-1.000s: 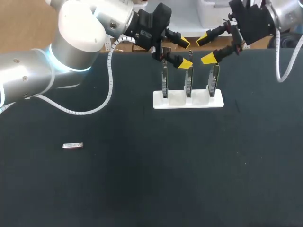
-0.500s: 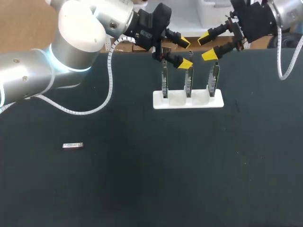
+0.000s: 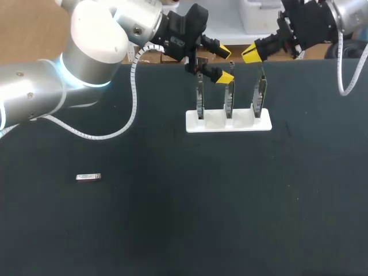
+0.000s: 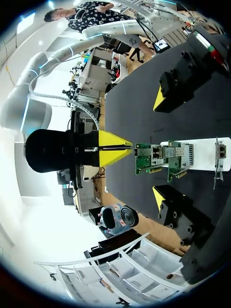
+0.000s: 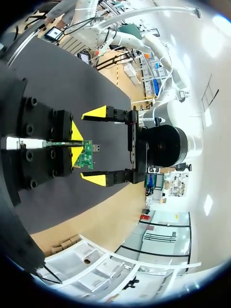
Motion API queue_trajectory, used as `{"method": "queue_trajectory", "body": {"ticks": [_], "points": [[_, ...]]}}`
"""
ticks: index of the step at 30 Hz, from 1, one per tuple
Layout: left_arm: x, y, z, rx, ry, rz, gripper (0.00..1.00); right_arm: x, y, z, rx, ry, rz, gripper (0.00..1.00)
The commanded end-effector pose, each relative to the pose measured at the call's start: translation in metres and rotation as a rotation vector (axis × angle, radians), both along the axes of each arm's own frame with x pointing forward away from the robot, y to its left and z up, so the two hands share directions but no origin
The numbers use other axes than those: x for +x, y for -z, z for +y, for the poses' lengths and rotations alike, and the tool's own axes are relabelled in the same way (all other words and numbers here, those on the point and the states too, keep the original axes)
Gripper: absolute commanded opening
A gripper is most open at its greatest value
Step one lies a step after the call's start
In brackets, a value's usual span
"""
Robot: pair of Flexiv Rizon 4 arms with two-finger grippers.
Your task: Pick up the optical module with the left hand, and insert it into the network port with the right hand.
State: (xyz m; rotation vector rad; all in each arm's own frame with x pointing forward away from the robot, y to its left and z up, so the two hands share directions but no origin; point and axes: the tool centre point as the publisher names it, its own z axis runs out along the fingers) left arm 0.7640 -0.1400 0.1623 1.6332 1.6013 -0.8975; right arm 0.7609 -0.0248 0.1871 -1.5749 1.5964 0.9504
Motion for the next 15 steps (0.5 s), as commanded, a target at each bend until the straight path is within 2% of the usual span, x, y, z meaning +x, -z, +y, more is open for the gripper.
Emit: {"method": "queue_trajectory", "body": {"ticks": [1, 15], "points": [[0.0, 0.0, 0.0, -0.001, 0.0, -0.002, 1.0, -0.002, -0.002, 0.002, 0.002, -0.001, -0.01, 0.0], [0.0, 0.0, 0.0, -0.001, 0.0, -0.002, 1.0, 0.007, -0.002, 0.018, 0.011, -0.032, -0.021, 0.0]]}}
